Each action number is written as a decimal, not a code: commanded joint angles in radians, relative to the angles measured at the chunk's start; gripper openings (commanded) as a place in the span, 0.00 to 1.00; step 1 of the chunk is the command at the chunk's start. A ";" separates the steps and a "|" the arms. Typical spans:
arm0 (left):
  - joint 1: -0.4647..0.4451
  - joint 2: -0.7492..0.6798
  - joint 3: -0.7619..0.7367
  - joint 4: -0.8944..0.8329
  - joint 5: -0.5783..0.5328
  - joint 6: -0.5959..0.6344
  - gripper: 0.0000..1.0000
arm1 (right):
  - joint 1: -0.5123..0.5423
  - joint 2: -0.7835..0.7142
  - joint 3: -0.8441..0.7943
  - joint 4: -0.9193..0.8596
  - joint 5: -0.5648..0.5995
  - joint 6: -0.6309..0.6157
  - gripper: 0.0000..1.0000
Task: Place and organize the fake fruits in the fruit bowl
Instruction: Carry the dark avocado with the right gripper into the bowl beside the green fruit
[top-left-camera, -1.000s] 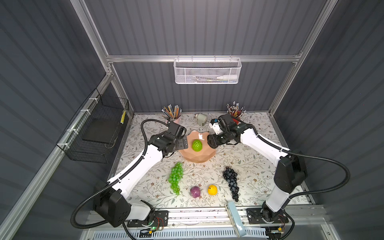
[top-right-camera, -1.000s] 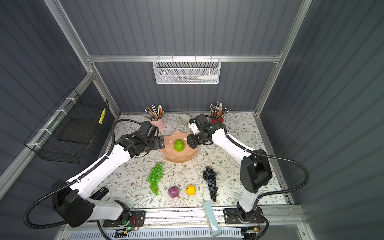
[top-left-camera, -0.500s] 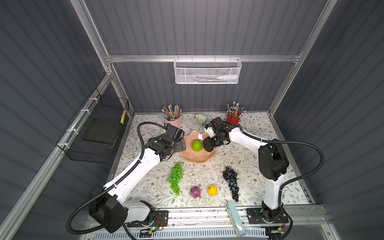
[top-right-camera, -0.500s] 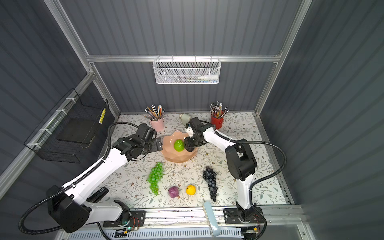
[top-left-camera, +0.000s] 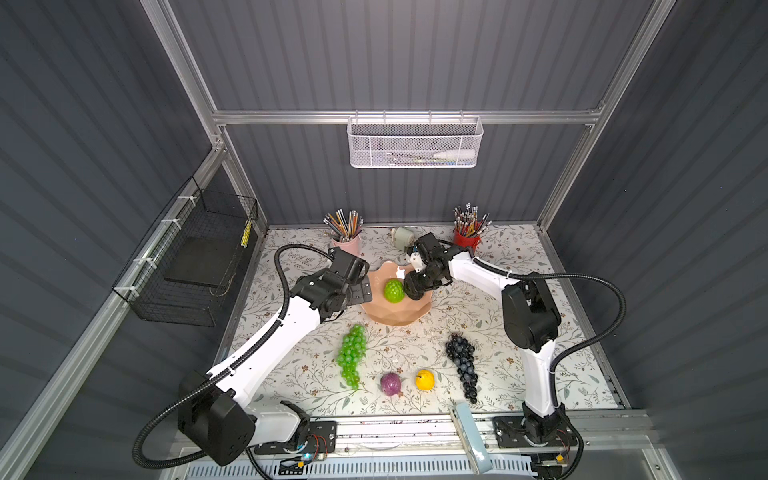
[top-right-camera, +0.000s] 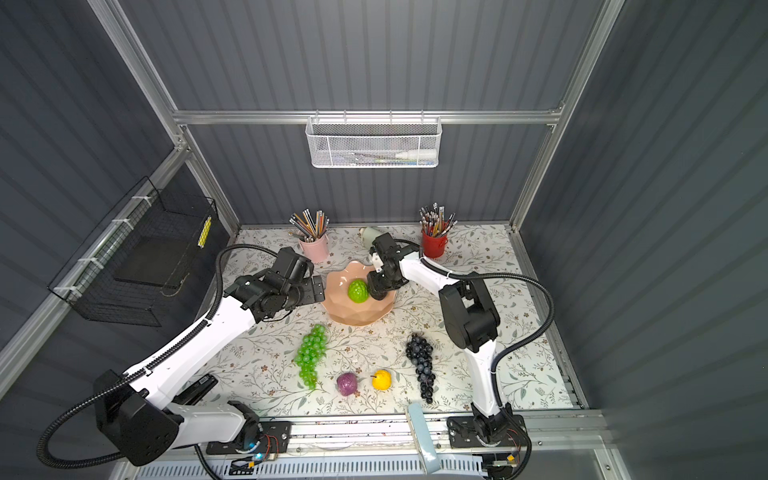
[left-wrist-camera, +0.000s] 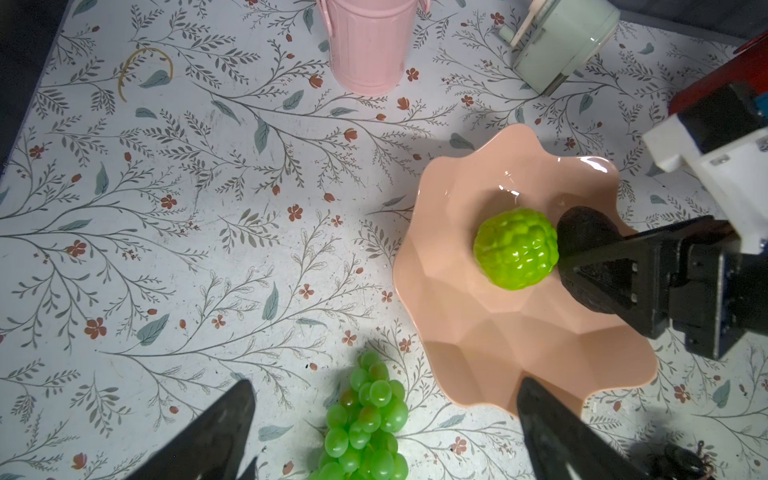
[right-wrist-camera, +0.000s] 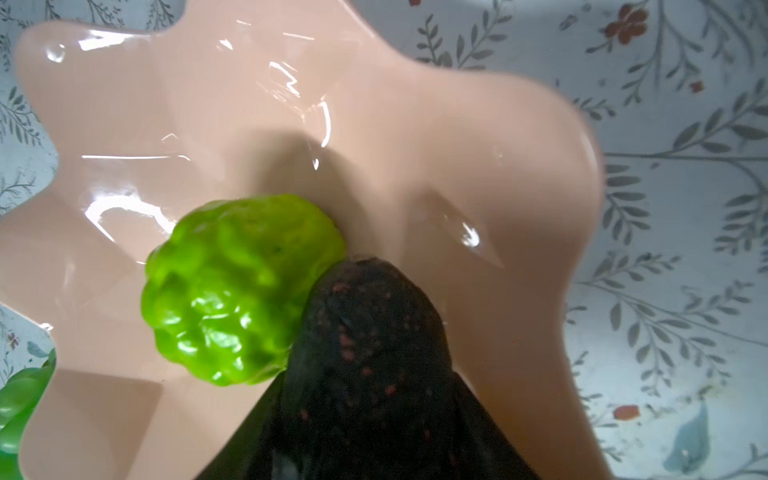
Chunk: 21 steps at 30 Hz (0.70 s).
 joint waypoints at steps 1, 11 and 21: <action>0.001 -0.010 -0.012 -0.018 -0.015 -0.018 0.98 | 0.002 0.020 0.034 -0.030 0.015 0.001 0.47; 0.001 -0.015 -0.005 -0.043 -0.021 -0.021 0.98 | 0.004 0.029 0.040 -0.030 0.011 0.001 0.57; 0.001 -0.013 -0.004 -0.062 -0.012 -0.019 0.99 | 0.006 0.003 0.054 -0.046 0.008 -0.019 0.69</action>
